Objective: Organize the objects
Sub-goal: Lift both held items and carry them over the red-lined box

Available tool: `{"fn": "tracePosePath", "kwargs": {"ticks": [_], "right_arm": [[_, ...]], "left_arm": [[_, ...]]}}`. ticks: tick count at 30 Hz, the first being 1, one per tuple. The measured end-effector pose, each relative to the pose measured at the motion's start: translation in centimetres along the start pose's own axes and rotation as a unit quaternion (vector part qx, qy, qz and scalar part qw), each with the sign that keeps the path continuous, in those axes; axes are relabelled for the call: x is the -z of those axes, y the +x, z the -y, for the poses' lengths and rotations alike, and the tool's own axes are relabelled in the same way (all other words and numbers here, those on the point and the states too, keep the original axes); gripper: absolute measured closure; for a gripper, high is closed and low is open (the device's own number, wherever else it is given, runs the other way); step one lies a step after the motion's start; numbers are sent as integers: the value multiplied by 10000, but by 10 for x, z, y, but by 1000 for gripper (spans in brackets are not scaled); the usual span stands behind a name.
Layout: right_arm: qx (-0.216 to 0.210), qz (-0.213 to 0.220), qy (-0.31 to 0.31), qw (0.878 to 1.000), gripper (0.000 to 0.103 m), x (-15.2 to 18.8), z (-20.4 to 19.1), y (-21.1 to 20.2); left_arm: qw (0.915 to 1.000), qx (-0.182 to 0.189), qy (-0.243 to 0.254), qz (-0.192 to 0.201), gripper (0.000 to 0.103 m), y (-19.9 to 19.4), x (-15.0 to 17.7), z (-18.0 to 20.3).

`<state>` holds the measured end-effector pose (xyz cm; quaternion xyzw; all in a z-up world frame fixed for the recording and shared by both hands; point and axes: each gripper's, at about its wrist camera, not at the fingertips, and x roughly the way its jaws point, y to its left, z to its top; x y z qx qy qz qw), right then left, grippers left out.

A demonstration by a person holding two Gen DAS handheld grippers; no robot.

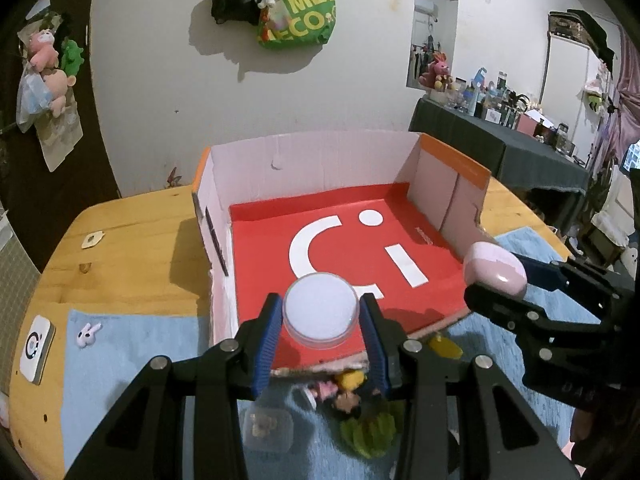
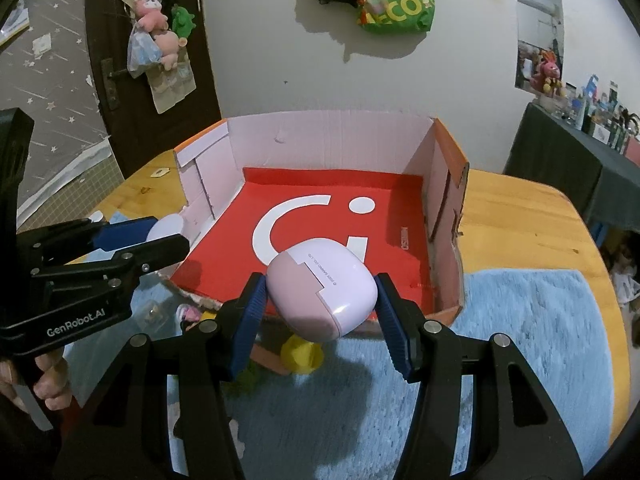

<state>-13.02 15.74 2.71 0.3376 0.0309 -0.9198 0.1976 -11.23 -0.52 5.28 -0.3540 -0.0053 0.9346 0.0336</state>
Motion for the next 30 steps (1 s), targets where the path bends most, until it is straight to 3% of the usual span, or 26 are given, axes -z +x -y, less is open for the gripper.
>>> {"fn": "tracePosePath", "kwargs": {"ticks": [30], "right_arm": [[-309, -581, 363, 9972, 50, -42, 34, 83]], "left_arm": [[9981, 22, -264, -553, 62, 79, -33, -21]]}}
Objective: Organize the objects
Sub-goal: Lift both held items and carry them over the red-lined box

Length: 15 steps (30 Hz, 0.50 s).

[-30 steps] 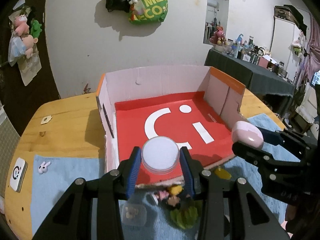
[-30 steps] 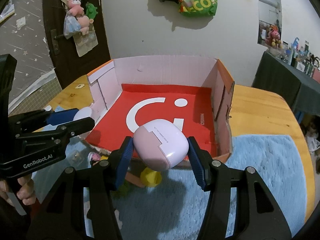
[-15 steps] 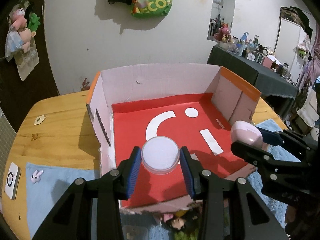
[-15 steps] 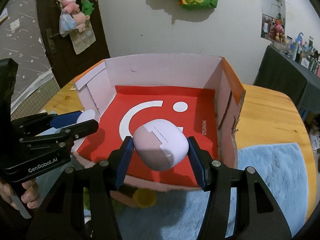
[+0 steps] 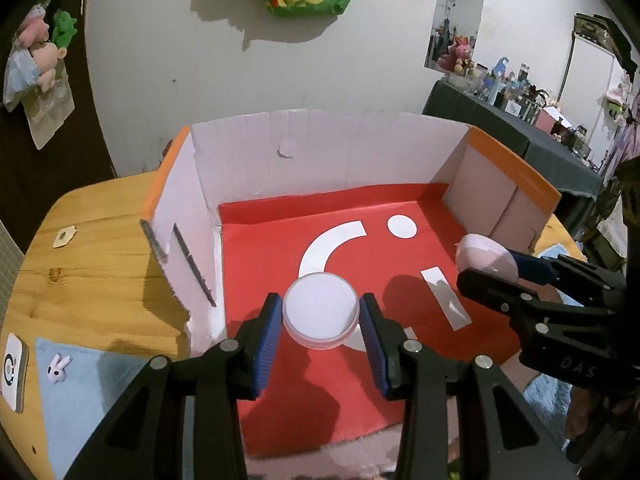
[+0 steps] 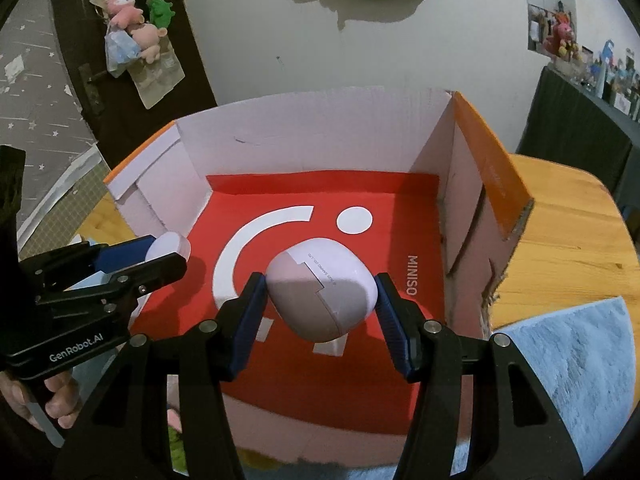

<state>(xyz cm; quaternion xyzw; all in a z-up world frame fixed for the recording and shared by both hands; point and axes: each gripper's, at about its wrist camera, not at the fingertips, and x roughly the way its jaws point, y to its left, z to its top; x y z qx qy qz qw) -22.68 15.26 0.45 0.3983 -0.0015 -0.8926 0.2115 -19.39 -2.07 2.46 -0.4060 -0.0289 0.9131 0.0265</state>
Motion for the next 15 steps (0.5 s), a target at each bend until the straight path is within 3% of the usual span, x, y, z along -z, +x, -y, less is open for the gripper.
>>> {"fn": "tracePosePath", "kwargs": {"ticks": [15], "right_arm": [[162, -235, -279, 9992, 50, -5, -4, 32]], "left_arm": [[9997, 17, -69, -235, 62, 27, -7, -6]]}}
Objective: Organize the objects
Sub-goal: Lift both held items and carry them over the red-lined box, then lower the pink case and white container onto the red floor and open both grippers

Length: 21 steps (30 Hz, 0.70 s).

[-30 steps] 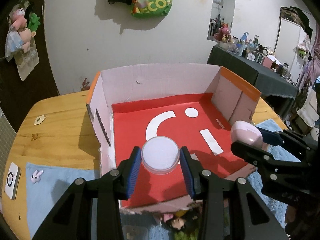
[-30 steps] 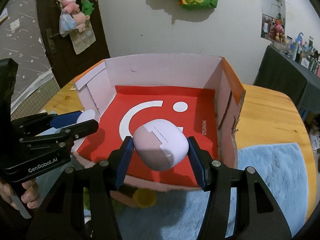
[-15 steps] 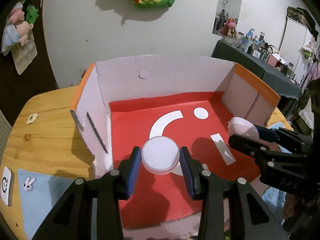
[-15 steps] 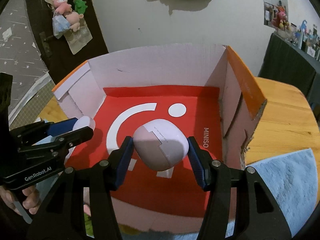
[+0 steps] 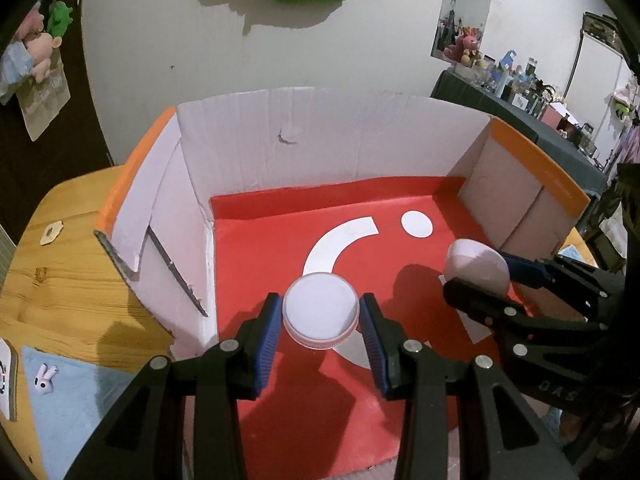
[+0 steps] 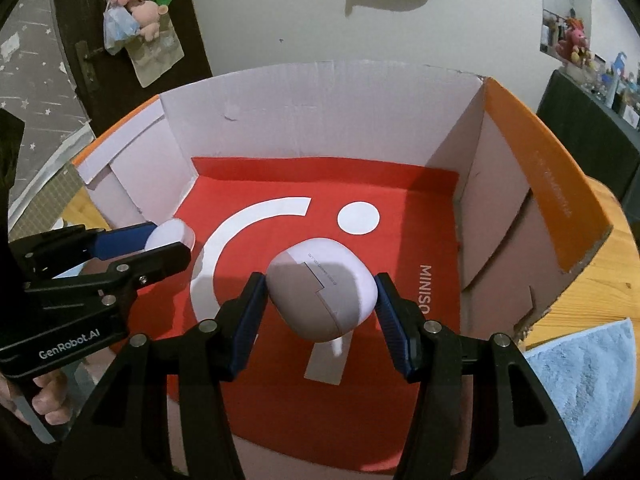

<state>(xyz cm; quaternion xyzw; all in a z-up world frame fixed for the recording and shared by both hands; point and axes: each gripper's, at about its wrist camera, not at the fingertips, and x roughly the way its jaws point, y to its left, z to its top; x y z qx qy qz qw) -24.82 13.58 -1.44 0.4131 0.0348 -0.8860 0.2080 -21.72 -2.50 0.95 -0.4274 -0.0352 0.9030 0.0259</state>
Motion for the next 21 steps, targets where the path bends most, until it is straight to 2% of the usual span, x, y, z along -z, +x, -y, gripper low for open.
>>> {"fn": "tracePosePath", "kwargs": {"ticks": [11, 21], "right_arm": [[303, -217, -355, 9987, 50, -2, -9, 12], [76, -442, -247, 9987, 50, 6, -8, 3]], "left_arm": [[9998, 62, -91, -148, 62, 10, -4, -5], [9998, 46, -5, -189, 62, 10, -2, -4]]}}
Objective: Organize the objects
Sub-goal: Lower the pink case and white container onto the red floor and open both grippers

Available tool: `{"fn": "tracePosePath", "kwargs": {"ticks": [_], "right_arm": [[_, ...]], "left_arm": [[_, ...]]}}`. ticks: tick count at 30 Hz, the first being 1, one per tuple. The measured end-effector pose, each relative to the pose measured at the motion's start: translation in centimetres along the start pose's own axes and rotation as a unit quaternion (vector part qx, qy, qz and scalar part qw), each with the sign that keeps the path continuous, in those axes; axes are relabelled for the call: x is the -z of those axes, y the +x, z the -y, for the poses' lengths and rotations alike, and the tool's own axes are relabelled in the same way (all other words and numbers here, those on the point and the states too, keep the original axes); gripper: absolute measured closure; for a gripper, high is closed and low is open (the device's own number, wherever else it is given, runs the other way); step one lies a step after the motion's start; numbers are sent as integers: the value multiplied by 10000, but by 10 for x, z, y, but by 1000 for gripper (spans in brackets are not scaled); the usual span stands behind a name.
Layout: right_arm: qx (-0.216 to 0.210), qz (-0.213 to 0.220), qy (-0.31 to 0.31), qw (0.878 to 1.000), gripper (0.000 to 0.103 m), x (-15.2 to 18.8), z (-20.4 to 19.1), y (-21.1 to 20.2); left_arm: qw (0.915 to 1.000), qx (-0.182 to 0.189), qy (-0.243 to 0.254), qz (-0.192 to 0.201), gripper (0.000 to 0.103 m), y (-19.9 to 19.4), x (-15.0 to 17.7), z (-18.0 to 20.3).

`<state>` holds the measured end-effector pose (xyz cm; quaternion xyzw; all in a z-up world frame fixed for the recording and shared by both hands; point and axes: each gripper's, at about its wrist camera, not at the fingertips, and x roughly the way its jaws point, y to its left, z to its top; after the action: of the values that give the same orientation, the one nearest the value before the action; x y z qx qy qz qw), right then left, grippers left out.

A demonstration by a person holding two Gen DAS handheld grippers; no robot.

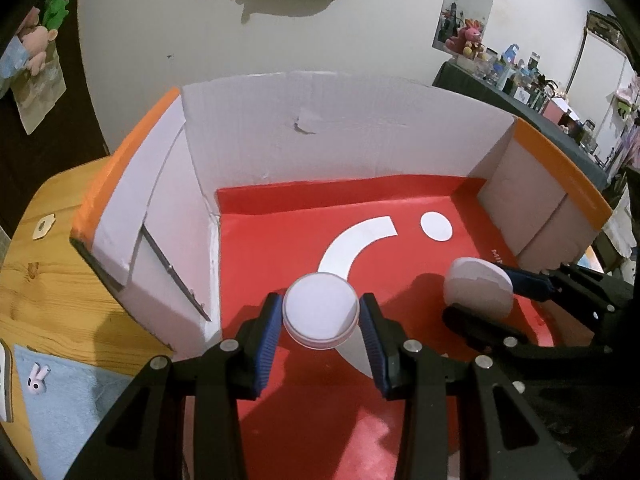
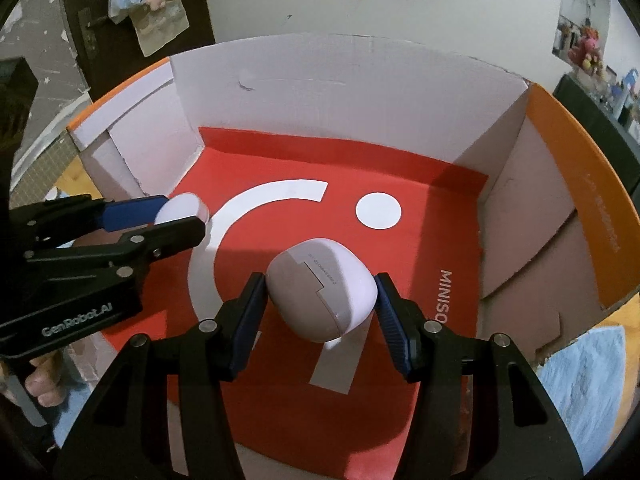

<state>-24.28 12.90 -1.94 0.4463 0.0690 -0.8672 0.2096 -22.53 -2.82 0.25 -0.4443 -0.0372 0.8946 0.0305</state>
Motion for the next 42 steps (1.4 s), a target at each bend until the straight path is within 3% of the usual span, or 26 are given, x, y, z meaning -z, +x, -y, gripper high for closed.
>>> {"fn": "tracePosePath", "kwargs": {"ticks": [12, 26, 30, 34, 42], "right_arm": [[129, -309, 295, 9990, 50, 1, 9, 6], [122, -347, 382, 9986, 50, 4, 11, 3], [140, -305, 369, 9988, 48, 4, 10, 1], [171, -236, 347, 9990, 44, 3, 7, -2], [182, -80, 320, 9993, 44, 3, 4, -13]], "left_arm": [[9987, -294, 286, -299, 61, 12, -2, 7], [9990, -192, 240, -332, 60, 10, -1, 4], [9990, -169, 252, -325, 55, 8, 1, 3], [9991, -247, 253, -246, 36, 3, 2, 5], [9992, -266, 166, -238, 36, -2, 7, 2]]}}
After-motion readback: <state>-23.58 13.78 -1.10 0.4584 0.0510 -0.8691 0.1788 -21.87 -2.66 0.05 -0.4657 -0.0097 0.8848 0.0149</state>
